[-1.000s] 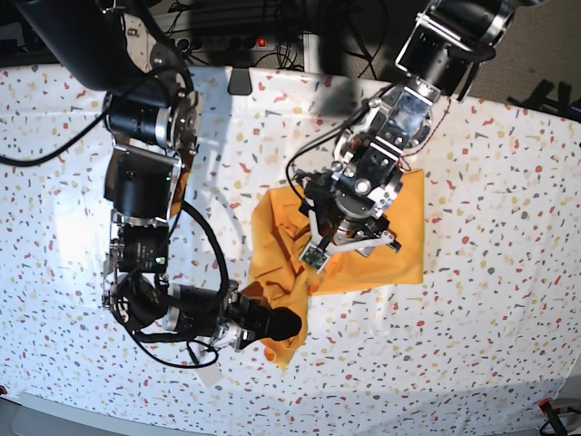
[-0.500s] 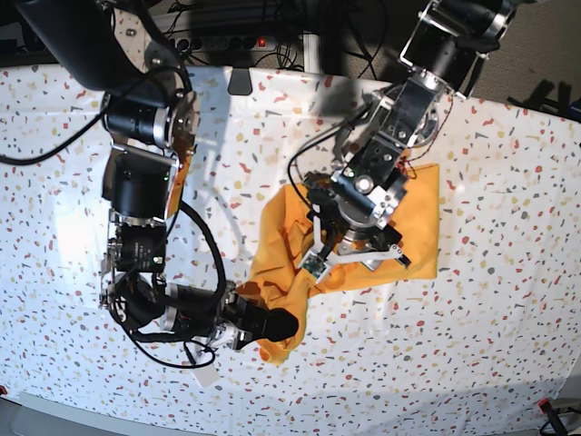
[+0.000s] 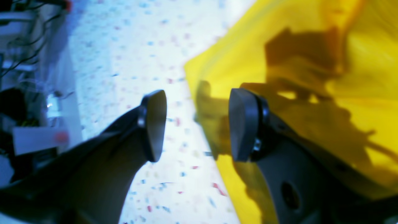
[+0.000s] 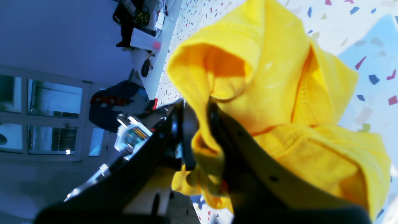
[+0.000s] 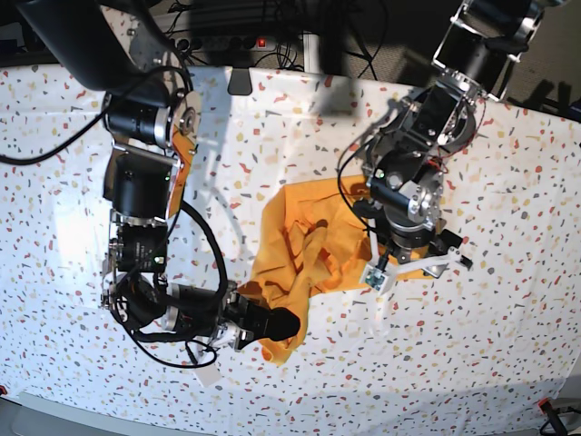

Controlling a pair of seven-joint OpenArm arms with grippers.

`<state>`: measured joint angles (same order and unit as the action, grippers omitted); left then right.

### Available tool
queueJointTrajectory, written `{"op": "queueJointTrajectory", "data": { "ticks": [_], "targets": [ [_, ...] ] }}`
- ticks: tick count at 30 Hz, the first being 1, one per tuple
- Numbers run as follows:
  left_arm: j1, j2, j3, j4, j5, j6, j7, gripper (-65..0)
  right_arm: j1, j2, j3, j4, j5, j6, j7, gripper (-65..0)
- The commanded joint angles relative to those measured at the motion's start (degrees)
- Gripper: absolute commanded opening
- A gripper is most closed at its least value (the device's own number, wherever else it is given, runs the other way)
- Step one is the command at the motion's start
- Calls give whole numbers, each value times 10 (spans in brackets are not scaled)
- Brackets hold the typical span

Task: Fold the T-shirt properly
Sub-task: 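Fold the lifted end with the right gripper over toward the left gripper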

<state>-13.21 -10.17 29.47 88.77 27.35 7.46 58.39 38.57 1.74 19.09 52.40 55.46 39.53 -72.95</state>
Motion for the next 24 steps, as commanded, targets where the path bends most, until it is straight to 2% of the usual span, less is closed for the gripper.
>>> {"op": "queueJointTrajectory", "data": {
  "ticks": [1,3,7,10,14,17,24],
  "targets": [
    [-12,-15,-2,10,10,16,-12,-345,24,2,0,10,18,5,9,-650],
    [-11,-41,-2,8,-14,30,-19,-345,24,4,0,10,18,5,9,-650],
    [-11,-90,-2,8,-107,31,-29,-345,24,19,0,10,18,5,8,-650],
    [-10,-103,-2,8,-116,33,-33,-345,24,29,0,10,18,5,4,-650],
    [-2,-98,-2,1,-159,26,-54,-345,24,32,0,10,18,5,4,-650],
    [12,-85,-2,-28,-161,20,-77,-345,24,32,0,10,18,5,0,-650],
    [14,-46,-2,-81,-159,20,-90,-345,24,28,0,10,53,5,-9,-650]
  ]
}}
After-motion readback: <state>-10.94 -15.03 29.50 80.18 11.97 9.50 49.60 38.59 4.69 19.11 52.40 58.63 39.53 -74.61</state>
